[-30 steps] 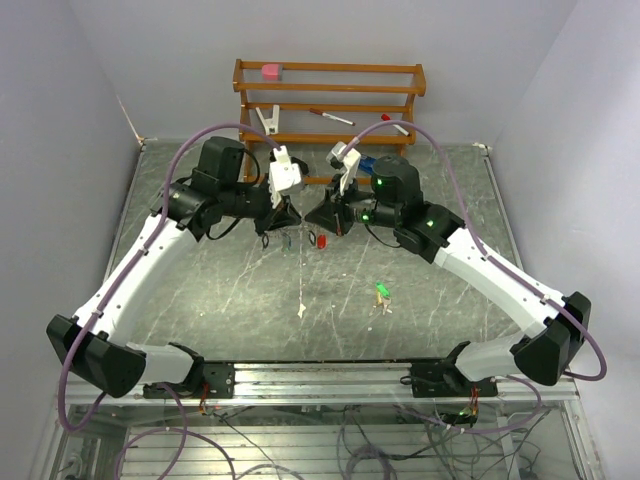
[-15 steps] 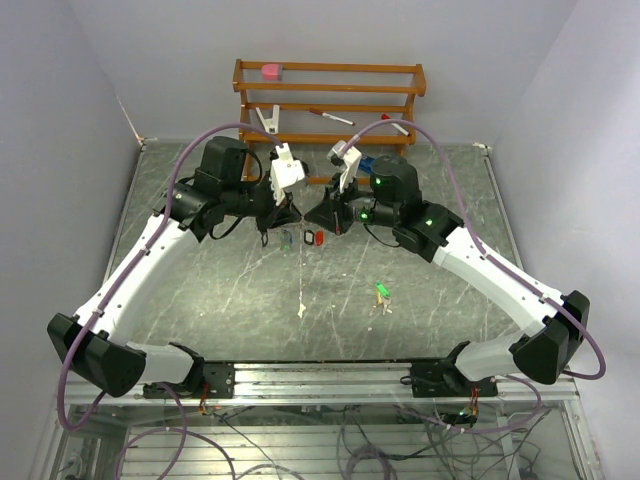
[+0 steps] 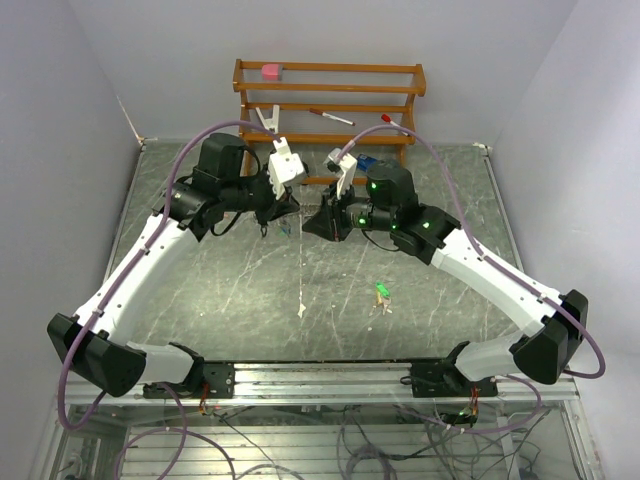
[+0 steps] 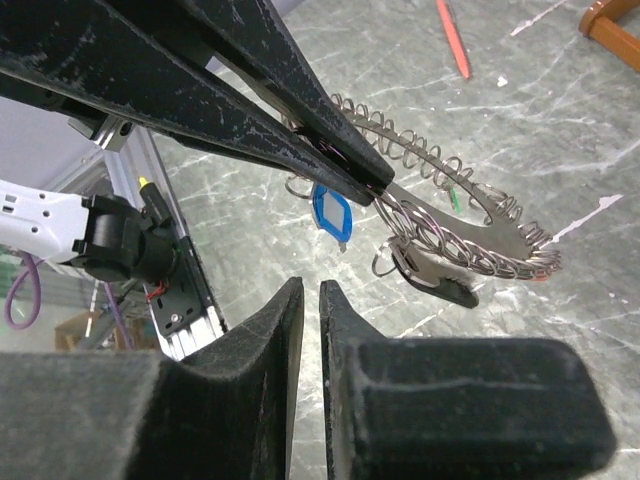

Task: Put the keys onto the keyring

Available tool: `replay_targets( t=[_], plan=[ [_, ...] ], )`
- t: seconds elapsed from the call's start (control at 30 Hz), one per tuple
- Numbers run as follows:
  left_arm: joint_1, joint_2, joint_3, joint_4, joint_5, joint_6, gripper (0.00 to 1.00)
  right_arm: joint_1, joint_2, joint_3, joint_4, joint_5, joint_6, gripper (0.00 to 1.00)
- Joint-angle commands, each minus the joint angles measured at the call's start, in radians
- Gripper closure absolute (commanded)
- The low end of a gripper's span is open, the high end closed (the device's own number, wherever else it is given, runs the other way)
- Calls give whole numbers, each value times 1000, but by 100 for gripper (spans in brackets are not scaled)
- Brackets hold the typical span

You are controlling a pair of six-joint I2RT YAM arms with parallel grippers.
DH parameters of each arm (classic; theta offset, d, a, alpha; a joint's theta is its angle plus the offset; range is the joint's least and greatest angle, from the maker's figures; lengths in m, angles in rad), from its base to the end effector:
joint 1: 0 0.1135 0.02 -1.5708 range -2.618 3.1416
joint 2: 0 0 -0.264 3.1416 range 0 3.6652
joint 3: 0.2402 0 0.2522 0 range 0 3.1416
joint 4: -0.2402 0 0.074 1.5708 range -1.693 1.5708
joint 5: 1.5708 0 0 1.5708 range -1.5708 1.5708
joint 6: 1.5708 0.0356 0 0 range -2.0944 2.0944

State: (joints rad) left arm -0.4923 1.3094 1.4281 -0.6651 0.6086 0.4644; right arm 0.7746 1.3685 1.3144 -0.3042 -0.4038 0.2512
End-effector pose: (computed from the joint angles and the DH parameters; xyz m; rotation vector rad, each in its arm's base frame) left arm 0.2337 -0.1484 0.4035 1.2610 1.6480 -0.6577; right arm 0.2152 0.2301 0.3813 -0.8041 1.8877 1.0535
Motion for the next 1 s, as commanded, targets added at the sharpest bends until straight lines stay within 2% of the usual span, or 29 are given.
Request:
replay_targets(
  t=[0.0, 0.33, 0.97],
  plan=[
    [5, -9, 54, 65, 20, -8, 93, 3, -10, -15, 13, 2, 11, 87],
    [5, -18, 33, 57, 26, 13, 93, 3, -67, 28, -5, 99, -19, 84],
    [5, -21, 47, 20, 115, 32, 93, 1, 24, 105, 1, 106, -44, 83]
  ],
)
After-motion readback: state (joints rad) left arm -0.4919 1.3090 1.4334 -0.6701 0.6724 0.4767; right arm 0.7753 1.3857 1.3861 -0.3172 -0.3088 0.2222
